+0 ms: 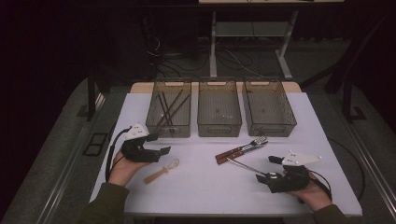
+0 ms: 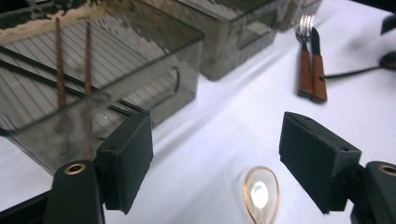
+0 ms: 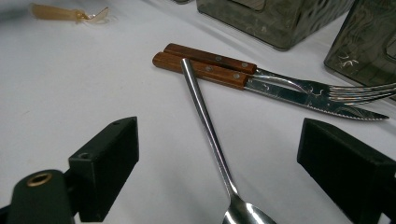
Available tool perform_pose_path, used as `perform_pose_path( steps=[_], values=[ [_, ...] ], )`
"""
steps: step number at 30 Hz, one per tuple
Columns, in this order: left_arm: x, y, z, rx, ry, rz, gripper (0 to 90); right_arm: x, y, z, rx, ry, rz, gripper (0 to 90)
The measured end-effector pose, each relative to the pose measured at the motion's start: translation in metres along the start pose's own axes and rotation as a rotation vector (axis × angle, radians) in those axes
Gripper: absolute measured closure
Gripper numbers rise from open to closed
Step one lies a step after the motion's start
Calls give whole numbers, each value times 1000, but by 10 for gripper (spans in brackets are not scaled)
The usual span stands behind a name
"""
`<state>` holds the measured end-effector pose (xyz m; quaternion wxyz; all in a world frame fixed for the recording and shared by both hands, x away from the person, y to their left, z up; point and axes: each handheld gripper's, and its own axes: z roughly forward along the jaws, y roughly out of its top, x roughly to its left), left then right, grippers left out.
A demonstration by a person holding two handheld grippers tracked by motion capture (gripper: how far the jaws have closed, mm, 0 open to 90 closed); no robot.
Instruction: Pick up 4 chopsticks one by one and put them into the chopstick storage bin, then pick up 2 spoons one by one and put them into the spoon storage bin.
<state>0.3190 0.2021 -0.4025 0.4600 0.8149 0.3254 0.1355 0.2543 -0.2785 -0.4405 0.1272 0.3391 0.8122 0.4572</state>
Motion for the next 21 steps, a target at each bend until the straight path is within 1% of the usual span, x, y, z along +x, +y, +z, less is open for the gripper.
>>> perform_pose_path(
  steps=[5,11,14,17,19,21],
  values=[
    [-5,-7,-2,18,-22,21,222,0,0,0,0,-3,2,125],
    [-11,-16,-6,51,-25,36,204,0,0,0,-1,0,0,124],
    [-14,-22,-9,69,-19,39,204,0,0,-1,-2,0,2,125],
    [-16,-28,-11,92,-11,46,227,-1,0,0,-1,-1,2,125],
    [-18,-32,-13,110,-15,45,243,-1,0,1,1,-1,0,125],
    [-20,-35,-14,123,-7,33,276,-1,1,1,-1,1,0,125]
  ],
)
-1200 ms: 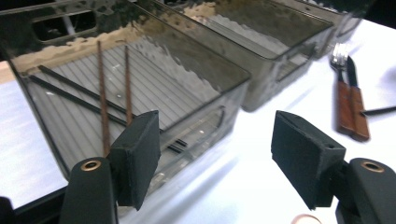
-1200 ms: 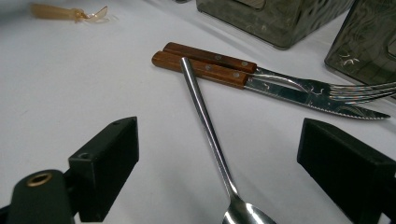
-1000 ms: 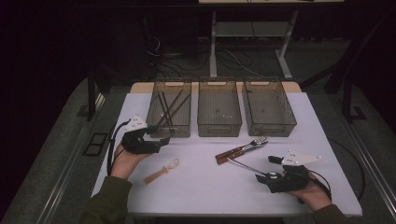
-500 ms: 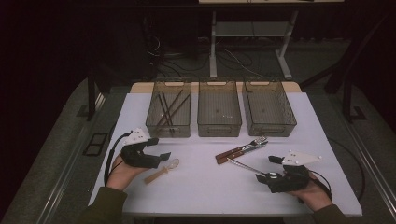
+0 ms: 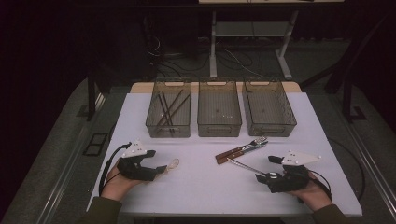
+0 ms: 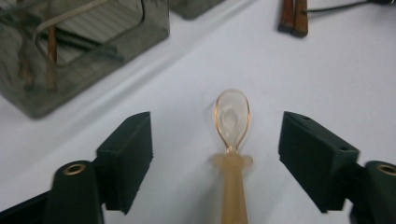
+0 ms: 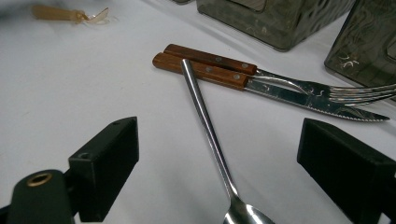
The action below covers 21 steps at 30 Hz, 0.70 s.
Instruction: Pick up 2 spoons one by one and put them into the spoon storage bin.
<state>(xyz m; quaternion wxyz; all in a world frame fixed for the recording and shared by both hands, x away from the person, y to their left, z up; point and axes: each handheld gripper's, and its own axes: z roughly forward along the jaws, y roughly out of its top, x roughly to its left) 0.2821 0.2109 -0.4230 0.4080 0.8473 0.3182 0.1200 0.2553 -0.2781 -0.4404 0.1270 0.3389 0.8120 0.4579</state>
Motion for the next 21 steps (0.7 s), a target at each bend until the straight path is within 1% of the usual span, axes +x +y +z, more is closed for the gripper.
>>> perform_pose_path(
  steps=[1,3,6,11,18,20,21],
  values=[
    [0,-2,-1,16,2,11,288,0,0,0,0,-1,0,125],
    [-2,-6,-1,30,2,-3,311,-1,0,1,5,-4,5,124],
    [-3,-10,-1,69,4,0,355,-1,-1,2,10,-5,1,125],
    [-6,-16,-3,99,4,-14,432,-2,-1,1,7,-9,8,125],
    [-8,-20,-2,149,-2,9,540,-2,-2,2,6,-3,7,125],
    [-10,-20,0,162,0,20,572,-3,-2,2,13,-3,8,125],
    [-10,-21,1,179,-3,30,587,-2,-2,1,7,-5,6,125]
  ],
)
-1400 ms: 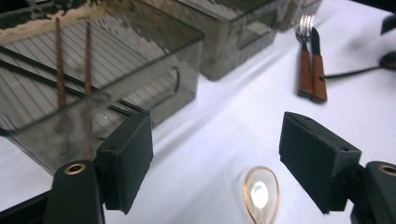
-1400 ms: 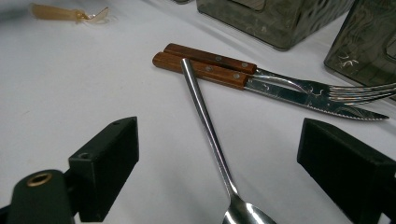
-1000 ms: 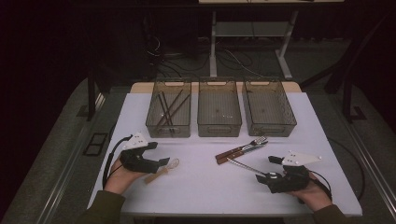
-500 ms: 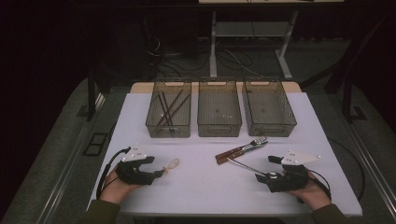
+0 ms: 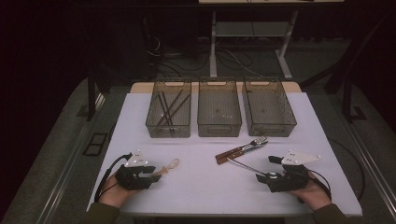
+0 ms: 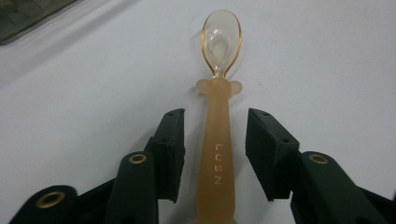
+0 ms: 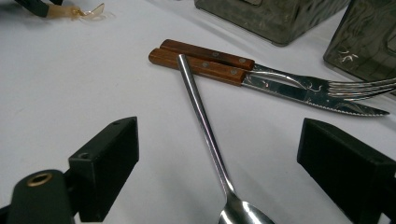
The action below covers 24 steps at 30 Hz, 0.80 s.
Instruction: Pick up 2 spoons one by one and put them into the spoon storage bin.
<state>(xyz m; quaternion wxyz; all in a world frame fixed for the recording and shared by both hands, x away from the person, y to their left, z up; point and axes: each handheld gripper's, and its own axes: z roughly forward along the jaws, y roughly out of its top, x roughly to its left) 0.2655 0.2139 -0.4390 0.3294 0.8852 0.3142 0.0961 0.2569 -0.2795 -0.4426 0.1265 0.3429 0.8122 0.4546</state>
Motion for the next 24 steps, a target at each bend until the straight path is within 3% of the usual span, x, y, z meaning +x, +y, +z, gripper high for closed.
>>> perform_pose_path(
  steps=[2,10,19,24],
  values=[
    [-1,0,1,4,13,18,604,1,1,-1,-7,0,-2,125],
    [-1,1,1,18,0,41,708,2,0,2,3,7,-9,125],
    [0,1,2,11,-14,7,746,3,1,0,2,1,-11,128],
    [-1,2,2,15,-2,16,752,5,1,0,7,3,-12,128]
  ],
)
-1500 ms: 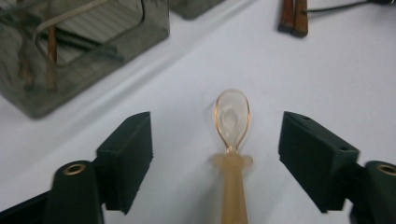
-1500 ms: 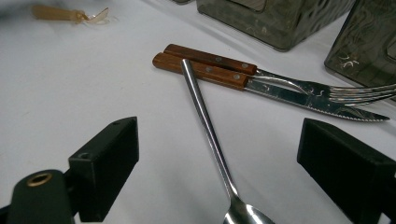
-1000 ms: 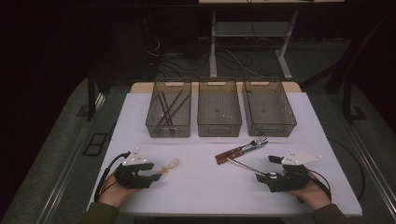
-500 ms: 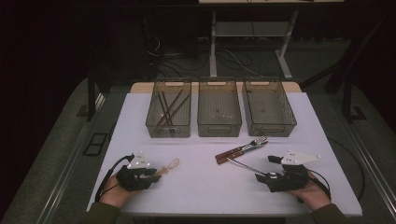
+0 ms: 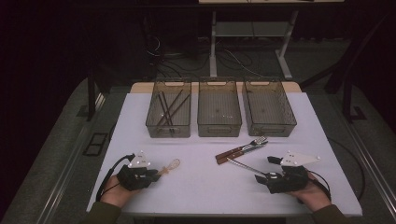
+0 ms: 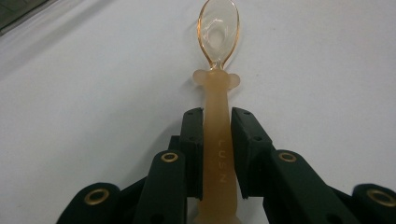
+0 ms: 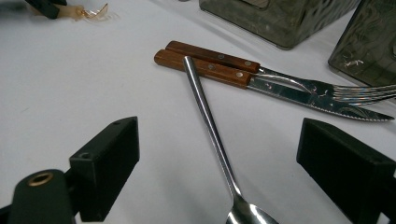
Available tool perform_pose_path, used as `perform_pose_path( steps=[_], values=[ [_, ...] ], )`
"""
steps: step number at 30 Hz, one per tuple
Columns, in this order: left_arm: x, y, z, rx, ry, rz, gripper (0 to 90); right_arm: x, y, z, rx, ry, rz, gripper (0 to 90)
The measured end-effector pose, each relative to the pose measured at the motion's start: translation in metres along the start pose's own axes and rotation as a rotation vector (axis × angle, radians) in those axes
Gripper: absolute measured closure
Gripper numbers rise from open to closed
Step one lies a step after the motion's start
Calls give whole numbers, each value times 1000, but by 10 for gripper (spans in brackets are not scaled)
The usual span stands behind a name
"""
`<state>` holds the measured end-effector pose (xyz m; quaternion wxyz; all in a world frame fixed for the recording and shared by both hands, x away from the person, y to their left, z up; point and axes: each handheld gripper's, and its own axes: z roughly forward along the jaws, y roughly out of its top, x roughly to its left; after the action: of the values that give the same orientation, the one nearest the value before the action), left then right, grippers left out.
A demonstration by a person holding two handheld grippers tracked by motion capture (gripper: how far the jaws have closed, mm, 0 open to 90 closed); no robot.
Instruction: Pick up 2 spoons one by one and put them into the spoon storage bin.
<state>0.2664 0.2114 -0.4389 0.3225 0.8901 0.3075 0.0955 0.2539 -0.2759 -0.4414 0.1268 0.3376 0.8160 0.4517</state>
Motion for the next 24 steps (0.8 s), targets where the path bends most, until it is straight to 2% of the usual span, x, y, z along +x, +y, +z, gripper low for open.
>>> perform_pose_path(
  steps=[2,8,9,18,24],
  values=[
    [1,0,0,-10,-8,-20,752,0,0,0,-2,-3,0,128],
    [2,3,-1,-15,-10,-29,751,-1,0,0,-5,-3,0,128],
    [1,4,-1,-22,-6,-42,751,-1,0,0,-4,-3,-1,128],
    [-1,10,-4,-58,-22,-39,751,-1,0,1,-1,-5,0,128],
    [1,16,-6,-103,-42,-57,752,-2,0,1,-5,-4,-2,128]
  ],
)
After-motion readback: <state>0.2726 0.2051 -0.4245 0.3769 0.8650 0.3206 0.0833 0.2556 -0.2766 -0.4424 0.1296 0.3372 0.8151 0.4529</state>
